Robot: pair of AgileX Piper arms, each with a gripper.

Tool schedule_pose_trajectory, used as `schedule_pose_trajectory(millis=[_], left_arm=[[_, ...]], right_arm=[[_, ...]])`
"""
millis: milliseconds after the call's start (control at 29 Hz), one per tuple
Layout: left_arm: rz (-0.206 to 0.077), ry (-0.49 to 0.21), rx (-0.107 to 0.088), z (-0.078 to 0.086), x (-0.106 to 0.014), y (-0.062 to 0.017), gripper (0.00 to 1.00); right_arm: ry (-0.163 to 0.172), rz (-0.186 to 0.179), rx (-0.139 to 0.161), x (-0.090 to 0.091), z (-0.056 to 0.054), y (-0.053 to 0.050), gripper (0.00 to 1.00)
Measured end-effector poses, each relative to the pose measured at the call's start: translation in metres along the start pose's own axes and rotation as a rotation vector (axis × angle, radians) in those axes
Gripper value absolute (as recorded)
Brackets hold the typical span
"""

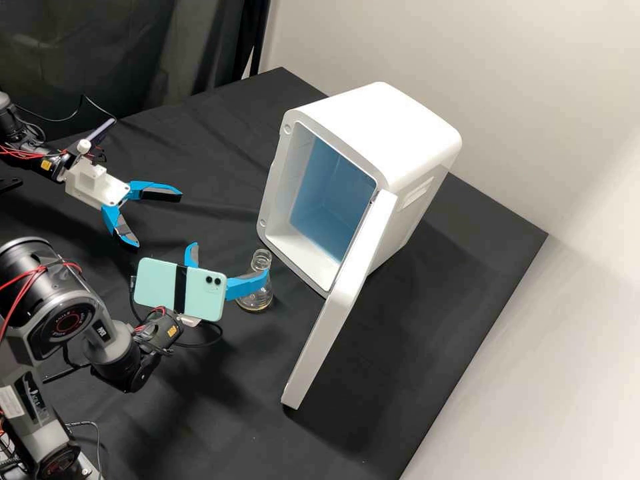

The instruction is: Place the flask in the incubator

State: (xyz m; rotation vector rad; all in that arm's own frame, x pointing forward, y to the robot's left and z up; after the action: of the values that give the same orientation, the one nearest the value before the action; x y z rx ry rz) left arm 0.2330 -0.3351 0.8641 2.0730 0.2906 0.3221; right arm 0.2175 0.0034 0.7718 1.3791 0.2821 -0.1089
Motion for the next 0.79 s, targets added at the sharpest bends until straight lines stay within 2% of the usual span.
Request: schedule_pose_trajectory(millis=[207,275,516,792], left_arm=[[0.0,0.0,0.0,0.0,0.0,0.0,1.0],[0.0,0.0,0.0,0.0,0.0,0.0,1.0],[0.0,0.0,0.0,0.0,0.0,0.0,1.0],[0.001,0.005,-0.001,-0.001,0.0,0.0003,1.0]], right_arm=[[-0.003,-0.042,0.007,0.003,0.002,-0.008,1.0],[0.008,-0.054,0.006,0.005,0.0,-0.01,1.0],[0.055,-0.056,-0.008,0.016,-0.008,-0.01,1.0],[0.064,-0.057,-0.012,0.023,-0.009,-0.009,1.0]])
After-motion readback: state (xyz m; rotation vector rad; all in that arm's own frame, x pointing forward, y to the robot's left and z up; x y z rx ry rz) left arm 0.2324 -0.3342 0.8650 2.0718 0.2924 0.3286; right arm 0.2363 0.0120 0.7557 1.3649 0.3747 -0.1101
